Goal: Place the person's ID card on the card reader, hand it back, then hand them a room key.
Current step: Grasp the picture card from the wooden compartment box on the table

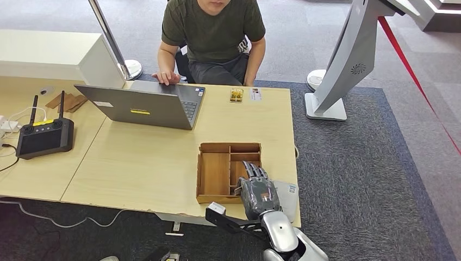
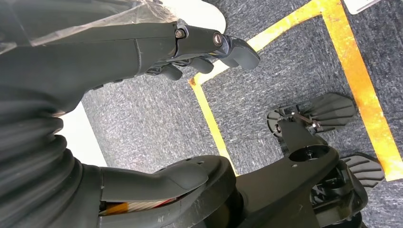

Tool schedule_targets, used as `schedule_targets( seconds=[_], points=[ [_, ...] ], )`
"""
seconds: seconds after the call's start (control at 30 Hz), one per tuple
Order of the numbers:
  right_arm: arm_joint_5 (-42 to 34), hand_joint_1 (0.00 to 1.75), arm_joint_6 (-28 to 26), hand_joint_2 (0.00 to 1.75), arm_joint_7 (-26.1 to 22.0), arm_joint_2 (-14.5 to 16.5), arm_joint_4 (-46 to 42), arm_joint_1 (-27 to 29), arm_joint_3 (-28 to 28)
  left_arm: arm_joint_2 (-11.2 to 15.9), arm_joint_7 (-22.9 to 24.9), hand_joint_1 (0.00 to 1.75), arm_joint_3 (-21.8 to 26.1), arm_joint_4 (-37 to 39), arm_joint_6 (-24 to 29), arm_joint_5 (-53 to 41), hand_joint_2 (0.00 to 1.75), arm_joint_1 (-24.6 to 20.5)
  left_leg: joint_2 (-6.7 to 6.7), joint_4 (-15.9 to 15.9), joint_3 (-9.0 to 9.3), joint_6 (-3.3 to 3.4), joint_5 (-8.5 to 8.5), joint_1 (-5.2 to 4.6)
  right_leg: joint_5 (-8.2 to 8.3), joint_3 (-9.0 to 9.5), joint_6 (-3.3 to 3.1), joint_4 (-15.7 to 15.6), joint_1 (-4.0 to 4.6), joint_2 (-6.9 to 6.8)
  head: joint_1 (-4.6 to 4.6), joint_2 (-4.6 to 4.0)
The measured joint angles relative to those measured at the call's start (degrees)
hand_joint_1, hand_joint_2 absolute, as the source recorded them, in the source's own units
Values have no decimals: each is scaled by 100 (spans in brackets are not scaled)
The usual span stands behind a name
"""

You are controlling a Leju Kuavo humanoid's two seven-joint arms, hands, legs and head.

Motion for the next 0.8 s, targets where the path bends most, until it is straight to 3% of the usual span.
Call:
schedule_targets(
  seconds=[0.8],
  points=[
    [89,170,-194,175,90,-33,-231,-36,-143,0,-30,0,7,0,3,-34,175,22,1,0,0,0,0,0,0,0,0,0,0,0,1,0]
  ],
)
